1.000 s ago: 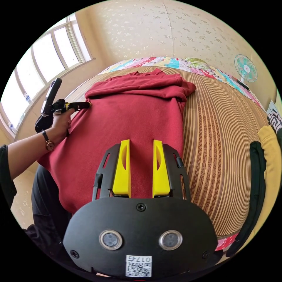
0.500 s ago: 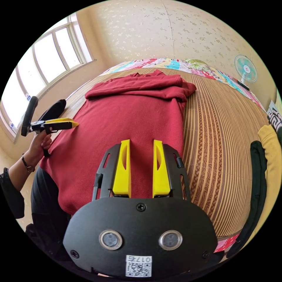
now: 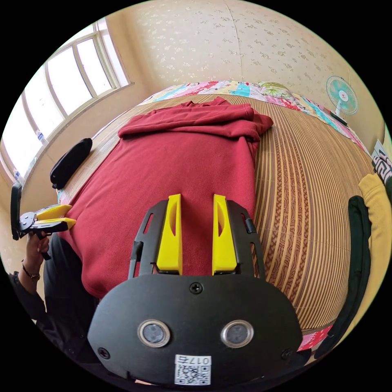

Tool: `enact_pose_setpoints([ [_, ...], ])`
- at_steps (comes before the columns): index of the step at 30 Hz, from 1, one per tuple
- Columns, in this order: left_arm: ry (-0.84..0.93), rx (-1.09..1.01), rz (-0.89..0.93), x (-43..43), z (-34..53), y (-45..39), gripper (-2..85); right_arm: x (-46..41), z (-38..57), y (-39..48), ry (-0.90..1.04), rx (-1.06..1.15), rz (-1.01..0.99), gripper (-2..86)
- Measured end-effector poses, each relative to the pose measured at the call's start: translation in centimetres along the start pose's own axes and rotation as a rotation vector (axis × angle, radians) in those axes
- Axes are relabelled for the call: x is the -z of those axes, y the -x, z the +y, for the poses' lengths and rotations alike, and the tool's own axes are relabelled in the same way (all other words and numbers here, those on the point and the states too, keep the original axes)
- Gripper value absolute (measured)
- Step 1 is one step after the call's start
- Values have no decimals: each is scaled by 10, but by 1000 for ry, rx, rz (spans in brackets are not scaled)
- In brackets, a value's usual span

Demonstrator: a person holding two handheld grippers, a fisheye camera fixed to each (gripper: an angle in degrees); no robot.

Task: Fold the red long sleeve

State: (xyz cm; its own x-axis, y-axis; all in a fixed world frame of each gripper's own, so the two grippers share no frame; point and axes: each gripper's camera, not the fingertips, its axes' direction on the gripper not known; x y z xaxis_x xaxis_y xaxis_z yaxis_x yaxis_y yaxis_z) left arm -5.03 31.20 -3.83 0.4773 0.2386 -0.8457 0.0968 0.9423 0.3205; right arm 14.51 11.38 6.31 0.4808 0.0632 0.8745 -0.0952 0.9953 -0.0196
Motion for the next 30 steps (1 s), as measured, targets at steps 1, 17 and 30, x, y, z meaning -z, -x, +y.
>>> enact_pose_setpoints([
  [1,12,4,3,4,3,2,179,0,-2,-1,0,0,0,120],
  [17,17,178,213,53,43,111,150,2,-33,-29,3,-10,-19,121],
  [30,-109,123,539,72,68,175,52,10,-75,-78,117,-1,-89,108],
])
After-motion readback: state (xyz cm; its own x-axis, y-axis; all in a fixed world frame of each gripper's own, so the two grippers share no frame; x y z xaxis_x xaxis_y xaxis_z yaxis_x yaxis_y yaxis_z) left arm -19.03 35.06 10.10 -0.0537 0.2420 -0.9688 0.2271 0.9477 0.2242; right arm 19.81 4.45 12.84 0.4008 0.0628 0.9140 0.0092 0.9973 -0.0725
